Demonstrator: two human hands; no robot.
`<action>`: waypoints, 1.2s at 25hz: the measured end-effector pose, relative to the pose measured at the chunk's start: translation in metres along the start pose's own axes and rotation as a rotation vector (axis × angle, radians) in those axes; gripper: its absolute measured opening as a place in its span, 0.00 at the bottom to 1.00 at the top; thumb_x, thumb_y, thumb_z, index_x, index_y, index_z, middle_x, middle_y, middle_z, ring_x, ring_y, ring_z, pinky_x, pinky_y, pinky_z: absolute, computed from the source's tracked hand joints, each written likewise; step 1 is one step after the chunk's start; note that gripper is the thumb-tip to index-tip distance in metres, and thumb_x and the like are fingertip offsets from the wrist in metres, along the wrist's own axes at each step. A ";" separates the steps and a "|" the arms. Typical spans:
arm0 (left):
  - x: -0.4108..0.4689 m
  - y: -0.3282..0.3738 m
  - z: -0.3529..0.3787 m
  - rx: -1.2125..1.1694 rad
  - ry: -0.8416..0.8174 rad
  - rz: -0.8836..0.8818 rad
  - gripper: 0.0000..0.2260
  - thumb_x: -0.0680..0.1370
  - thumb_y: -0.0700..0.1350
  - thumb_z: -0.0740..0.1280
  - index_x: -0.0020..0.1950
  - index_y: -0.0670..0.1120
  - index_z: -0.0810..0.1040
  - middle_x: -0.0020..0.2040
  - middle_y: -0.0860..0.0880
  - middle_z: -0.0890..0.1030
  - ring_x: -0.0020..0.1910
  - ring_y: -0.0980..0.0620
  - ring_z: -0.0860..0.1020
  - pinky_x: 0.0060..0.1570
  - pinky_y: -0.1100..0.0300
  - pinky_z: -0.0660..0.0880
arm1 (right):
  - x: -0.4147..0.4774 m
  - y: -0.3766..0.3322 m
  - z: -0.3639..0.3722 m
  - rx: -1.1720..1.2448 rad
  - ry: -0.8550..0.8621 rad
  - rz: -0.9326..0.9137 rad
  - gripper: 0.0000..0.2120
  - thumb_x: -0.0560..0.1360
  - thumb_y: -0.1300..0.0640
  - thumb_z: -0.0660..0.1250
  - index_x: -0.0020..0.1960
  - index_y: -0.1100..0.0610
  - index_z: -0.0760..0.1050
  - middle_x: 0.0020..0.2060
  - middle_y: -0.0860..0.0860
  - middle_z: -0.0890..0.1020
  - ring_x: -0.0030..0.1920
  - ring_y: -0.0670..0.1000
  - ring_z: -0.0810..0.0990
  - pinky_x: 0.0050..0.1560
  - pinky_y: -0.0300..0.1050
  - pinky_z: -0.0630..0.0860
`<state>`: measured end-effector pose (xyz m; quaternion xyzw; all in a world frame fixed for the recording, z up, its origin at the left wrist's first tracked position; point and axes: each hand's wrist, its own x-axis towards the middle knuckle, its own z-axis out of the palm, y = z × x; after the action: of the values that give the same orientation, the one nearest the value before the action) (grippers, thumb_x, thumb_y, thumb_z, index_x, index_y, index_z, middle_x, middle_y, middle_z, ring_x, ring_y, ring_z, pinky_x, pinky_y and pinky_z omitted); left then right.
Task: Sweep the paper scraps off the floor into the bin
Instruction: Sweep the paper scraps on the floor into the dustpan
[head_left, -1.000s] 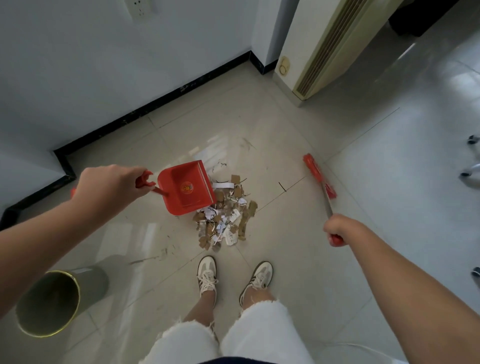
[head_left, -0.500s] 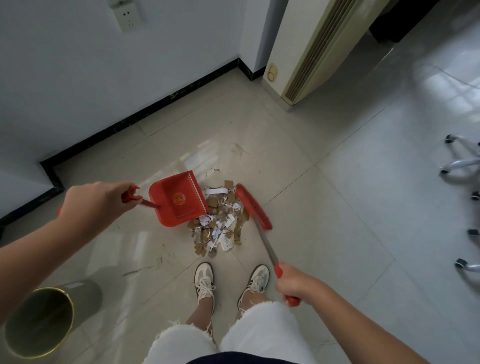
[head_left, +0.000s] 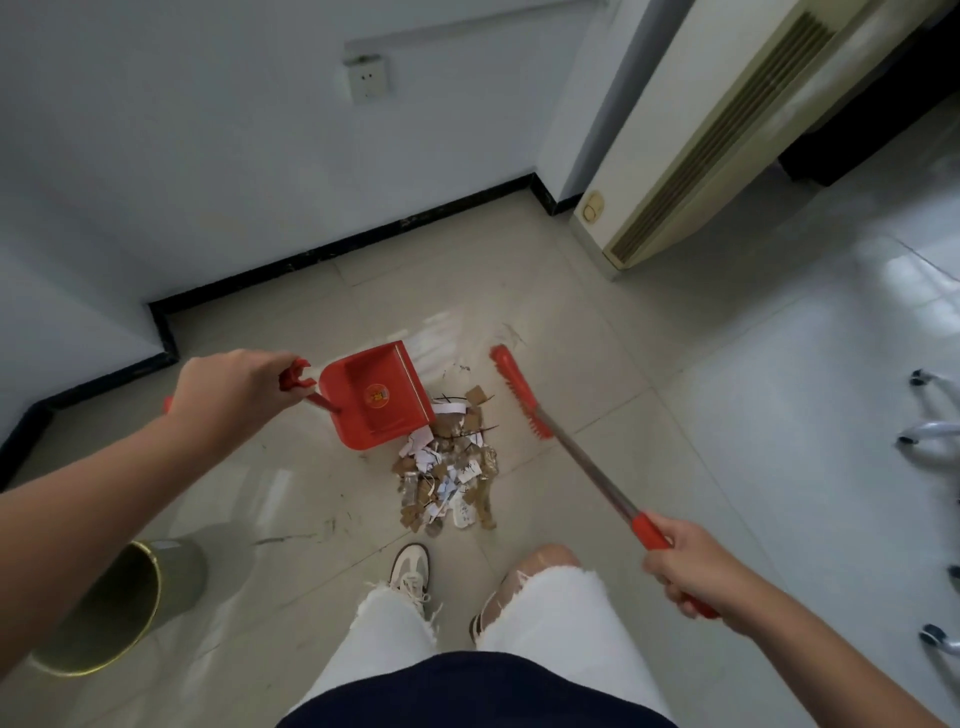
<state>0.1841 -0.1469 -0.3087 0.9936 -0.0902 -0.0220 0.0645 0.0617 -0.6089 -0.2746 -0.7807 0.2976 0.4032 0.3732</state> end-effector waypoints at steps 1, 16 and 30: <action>-0.004 -0.002 0.000 -0.001 0.001 -0.011 0.11 0.72 0.54 0.72 0.49 0.49 0.84 0.30 0.52 0.80 0.25 0.50 0.75 0.24 0.62 0.72 | 0.011 -0.011 -0.007 -0.070 0.037 -0.031 0.23 0.71 0.68 0.59 0.59 0.45 0.71 0.27 0.56 0.69 0.20 0.50 0.66 0.20 0.37 0.63; -0.087 0.072 0.018 0.060 -0.058 -0.569 0.10 0.71 0.54 0.74 0.46 0.48 0.84 0.31 0.45 0.80 0.30 0.41 0.78 0.28 0.59 0.71 | 0.218 -0.151 -0.040 -0.896 -0.058 -0.071 0.14 0.76 0.63 0.52 0.33 0.66 0.67 0.09 0.56 0.67 0.15 0.53 0.69 0.24 0.40 0.65; -0.265 0.108 0.038 -0.043 -0.004 -0.810 0.10 0.69 0.54 0.75 0.45 0.50 0.83 0.32 0.48 0.81 0.31 0.43 0.79 0.28 0.59 0.71 | 0.153 -0.042 0.029 -1.216 -0.013 -0.276 0.16 0.73 0.59 0.58 0.58 0.61 0.77 0.46 0.59 0.82 0.45 0.60 0.82 0.40 0.43 0.75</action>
<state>-0.0972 -0.2091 -0.3239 0.9472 0.3088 -0.0493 0.0713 0.1585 -0.5872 -0.4019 -0.8823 -0.0910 0.4534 -0.0877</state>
